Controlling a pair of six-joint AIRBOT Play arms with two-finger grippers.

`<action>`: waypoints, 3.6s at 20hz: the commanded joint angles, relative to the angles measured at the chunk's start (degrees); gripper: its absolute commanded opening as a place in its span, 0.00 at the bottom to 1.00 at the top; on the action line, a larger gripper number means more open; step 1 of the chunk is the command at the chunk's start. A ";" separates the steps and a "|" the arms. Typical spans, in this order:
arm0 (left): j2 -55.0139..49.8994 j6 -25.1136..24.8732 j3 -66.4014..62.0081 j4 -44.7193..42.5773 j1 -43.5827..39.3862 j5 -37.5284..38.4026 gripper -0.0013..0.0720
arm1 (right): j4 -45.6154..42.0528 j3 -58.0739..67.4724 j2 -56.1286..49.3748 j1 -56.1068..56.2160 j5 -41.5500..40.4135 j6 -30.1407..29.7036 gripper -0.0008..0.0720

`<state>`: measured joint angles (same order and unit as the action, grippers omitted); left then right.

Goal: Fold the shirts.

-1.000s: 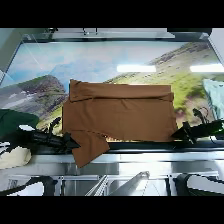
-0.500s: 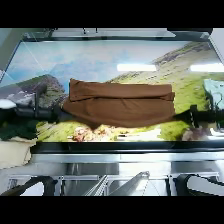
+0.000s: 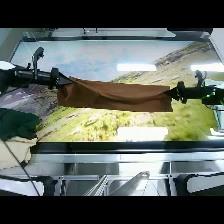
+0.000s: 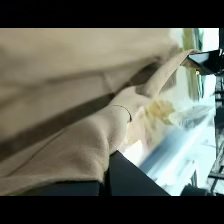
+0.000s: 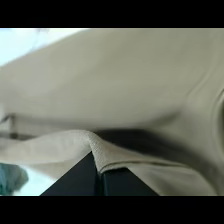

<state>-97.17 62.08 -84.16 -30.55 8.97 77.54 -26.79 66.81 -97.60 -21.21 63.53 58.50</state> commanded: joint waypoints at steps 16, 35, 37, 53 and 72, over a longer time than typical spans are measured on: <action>-29.44 8.28 -31.21 0.22 -2.75 2.95 0.04 | 12.00 9.51 -9.44 0.87 -7.28 -2.38 0.51; -28.76 7.06 -31.30 6.19 -2.16 -2.84 0.06 | 12.90 10.60 -10.62 0.52 -9.86 -3.23 0.51; -27.89 5.81 -32.30 6.12 -1.60 -0.35 0.46 | 12.85 10.60 -10.62 -0.26 -7.41 -3.67 0.51; -18.47 3.93 -31.54 15.12 9.01 -1.20 0.02 | -10.05 10.78 -10.69 -2.47 3.34 1.14 0.90; -25.55 7.30 -29.27 -15.74 -29.29 -17.53 0.01 | 3.17 29.38 -0.70 10.38 15.17 10.03 0.03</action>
<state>-119.52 68.55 -113.40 -40.80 -12.67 69.54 -27.44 93.34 -101.14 -13.17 76.29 65.69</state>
